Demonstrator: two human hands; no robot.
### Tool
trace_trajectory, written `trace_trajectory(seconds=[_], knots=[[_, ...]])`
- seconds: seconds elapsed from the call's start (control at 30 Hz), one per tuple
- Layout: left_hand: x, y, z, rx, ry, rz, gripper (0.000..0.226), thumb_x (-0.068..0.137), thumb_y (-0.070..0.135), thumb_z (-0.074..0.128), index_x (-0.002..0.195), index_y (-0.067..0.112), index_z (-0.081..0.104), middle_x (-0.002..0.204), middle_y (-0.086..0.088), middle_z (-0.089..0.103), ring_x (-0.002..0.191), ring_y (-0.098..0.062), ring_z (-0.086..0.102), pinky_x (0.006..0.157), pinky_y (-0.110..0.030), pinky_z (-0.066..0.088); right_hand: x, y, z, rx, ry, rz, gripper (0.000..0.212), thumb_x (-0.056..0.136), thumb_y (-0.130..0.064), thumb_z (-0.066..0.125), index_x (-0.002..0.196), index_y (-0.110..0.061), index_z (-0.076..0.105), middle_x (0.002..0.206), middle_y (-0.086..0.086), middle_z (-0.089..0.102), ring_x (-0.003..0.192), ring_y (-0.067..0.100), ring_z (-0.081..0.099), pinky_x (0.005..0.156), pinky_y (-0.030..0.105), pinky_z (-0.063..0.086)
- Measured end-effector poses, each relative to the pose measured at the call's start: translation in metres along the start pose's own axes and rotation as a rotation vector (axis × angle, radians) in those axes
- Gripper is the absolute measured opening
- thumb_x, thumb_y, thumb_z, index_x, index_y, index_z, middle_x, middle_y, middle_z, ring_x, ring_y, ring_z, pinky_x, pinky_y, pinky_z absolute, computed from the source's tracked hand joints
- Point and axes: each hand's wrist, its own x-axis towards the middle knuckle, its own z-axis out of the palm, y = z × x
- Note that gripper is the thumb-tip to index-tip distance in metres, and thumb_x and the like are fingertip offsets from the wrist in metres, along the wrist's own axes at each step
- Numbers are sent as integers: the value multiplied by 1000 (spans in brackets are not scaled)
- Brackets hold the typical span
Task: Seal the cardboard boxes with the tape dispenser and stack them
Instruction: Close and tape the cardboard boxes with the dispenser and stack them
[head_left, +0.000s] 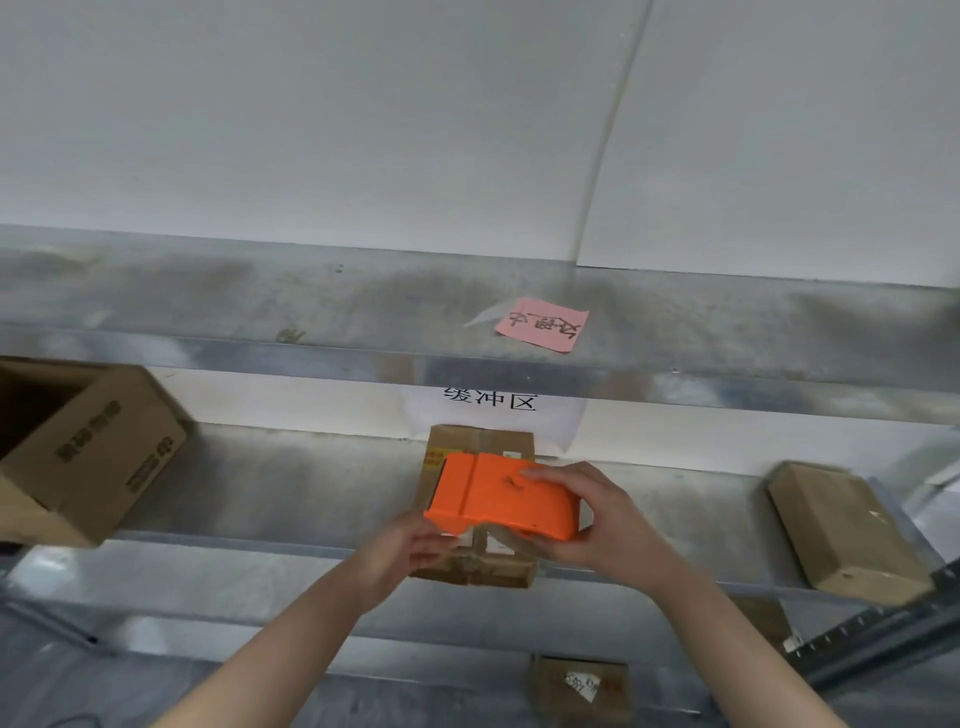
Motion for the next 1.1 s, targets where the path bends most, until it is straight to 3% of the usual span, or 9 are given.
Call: trace_trajectory(seconds=[0.13, 0.2, 0.3, 0.37, 0.47, 0.57, 0.77, 0.97, 1.1], knots=[[-7, -9, -11, -85, -57, -88, 39, 82, 32, 65, 115, 12, 62, 109, -8, 72, 102, -22, 68, 92, -35, 49, 4, -5, 22, 4, -29, 16, 67, 69, -40, 86, 128, -47, 52, 126, -8, 50, 115, 7, 51, 87, 18, 49], [-8, -11, -13, -129, -14, -66, 40, 72, 29, 70, 109, 14, 65, 104, -7, 73, 98, -20, 69, 87, -34, 50, 7, -8, 30, 22, -55, 24, 66, 70, -43, 84, 128, -48, 52, 128, -7, 48, 116, 5, 48, 87, 17, 49], [-11, -10, -18, -48, 125, 91, 34, 66, 31, 78, 96, 16, 71, 91, -3, 74, 88, -15, 69, 78, -27, 47, 9, -10, 36, 5, -66, 33, 67, 70, -41, 85, 128, -50, 51, 129, -8, 47, 117, 3, 47, 87, 17, 50], [-10, -9, -22, 58, 253, 156, 4, 78, 18, 74, 79, 15, 71, 76, 3, 71, 79, -10, 65, 74, -24, 43, 9, -7, 38, -17, -66, 53, 68, 69, -41, 85, 127, -52, 51, 127, -11, 44, 117, 3, 47, 84, 19, 53], [-6, -10, -39, 240, 435, 265, 16, 84, 2, 65, 71, 11, 68, 73, 3, 67, 71, -2, 59, 66, -13, 42, 3, 1, 34, -24, -102, 87, 71, 69, -28, 87, 126, -53, 51, 124, -14, 41, 116, 2, 46, 83, 17, 53], [-5, -15, -78, 204, 611, 328, 15, 84, 14, 71, 71, 8, 64, 74, 3, 63, 72, -7, 57, 68, -17, 41, -11, 16, 5, -110, -39, 137, 73, 67, -27, 89, 122, -57, 51, 123, -15, 41, 114, -1, 46, 81, 14, 52], [2, -44, -83, 431, 524, 341, 22, 82, 18, 74, 64, 15, 61, 69, 9, 60, 62, -1, 52, 59, -8, 36, -32, 45, -22, -217, -99, 201, 79, 65, -17, 89, 121, -57, 51, 117, -19, 43, 110, 0, 47, 72, 12, 51], [25, -65, -82, 442, 501, 253, 29, 85, 22, 71, 64, 8, 57, 65, -5, 57, 63, -10, 48, 59, -15, 34, -42, 74, -17, -225, -122, 277, 78, 66, -26, 88, 125, -56, 47, 119, -25, 38, 111, 6, 49, 78, 24, 56], [39, -74, -75, 396, 500, 158, 26, 87, 21, 68, 68, 6, 57, 71, -7, 58, 66, -13, 47, 62, -23, 35, -45, 84, -11, -253, -124, 306, 82, 66, -27, 88, 123, -64, 41, 121, -22, 38, 110, 2, 47, 80, 13, 50]])
